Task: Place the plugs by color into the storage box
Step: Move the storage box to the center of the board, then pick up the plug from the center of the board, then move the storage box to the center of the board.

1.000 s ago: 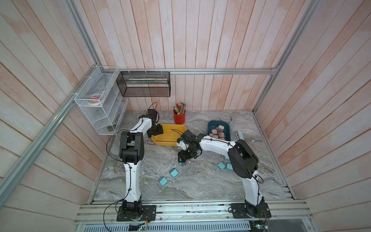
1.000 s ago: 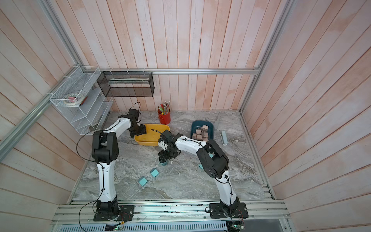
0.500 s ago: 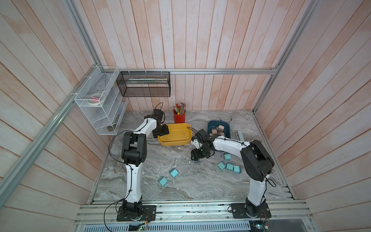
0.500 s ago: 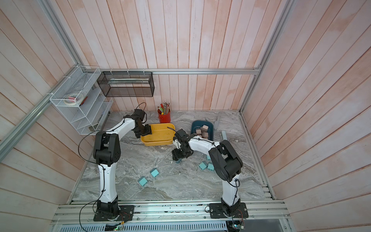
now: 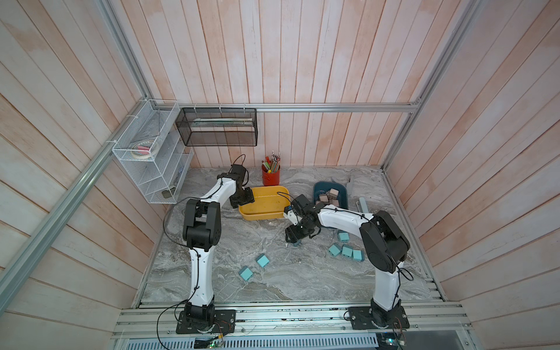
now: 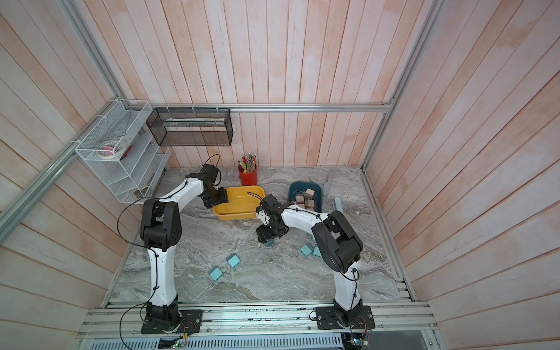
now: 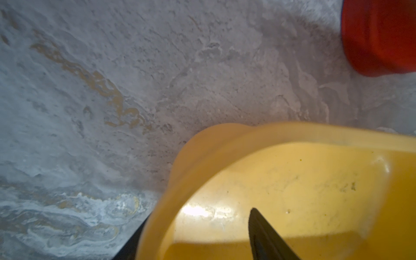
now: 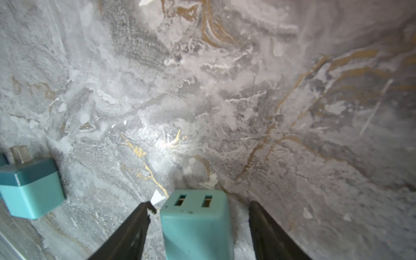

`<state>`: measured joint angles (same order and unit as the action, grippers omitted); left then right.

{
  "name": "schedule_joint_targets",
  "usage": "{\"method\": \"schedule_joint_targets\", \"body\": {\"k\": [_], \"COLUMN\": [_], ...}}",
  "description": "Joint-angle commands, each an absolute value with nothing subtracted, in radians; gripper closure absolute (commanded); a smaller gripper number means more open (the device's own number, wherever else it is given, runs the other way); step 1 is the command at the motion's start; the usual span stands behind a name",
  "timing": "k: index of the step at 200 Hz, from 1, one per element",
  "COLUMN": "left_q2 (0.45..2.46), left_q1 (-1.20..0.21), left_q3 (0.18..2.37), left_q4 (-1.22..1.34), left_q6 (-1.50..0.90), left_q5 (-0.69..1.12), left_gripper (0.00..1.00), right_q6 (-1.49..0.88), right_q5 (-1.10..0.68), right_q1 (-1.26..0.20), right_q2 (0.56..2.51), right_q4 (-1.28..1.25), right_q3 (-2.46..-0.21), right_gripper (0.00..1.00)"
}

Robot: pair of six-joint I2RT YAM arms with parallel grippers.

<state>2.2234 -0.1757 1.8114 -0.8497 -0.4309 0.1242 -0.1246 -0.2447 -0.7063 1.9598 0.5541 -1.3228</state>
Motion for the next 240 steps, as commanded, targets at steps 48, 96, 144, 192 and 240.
{"method": "schedule_joint_targets", "body": {"k": [48,96,144,192,240], "left_q2": [2.196,2.159,2.067,1.977,1.902], "left_q1": [-0.18,-0.219,-0.244,-0.269,-0.313], "left_q3": [1.786,1.733,1.578,1.453,1.354], "left_q4": [-0.872,-0.902,-0.863,-0.847,-0.837], "left_q6": [-0.398,-0.376,-0.393,-0.393,-0.402], "left_q5": [0.101,0.083,0.087,0.088,0.092], "left_gripper": [0.43,0.6,0.6,0.65,0.65], "right_q6": [-0.128,-0.156,-0.182,-0.114,-0.059], "right_q5": [-0.194,-0.161,-0.11,-0.106,-0.155], "right_q1": [-0.758,-0.748,-0.709,-0.641,-0.633], "right_q2": [1.986,1.905,1.815,1.985,2.281], "right_q4": [0.584,0.642,0.778,0.902,1.02], "right_q3": [-1.28,-1.283,-1.448,-1.795,-2.21], "right_gripper": [0.58,0.66,0.67,0.67,0.67]}}
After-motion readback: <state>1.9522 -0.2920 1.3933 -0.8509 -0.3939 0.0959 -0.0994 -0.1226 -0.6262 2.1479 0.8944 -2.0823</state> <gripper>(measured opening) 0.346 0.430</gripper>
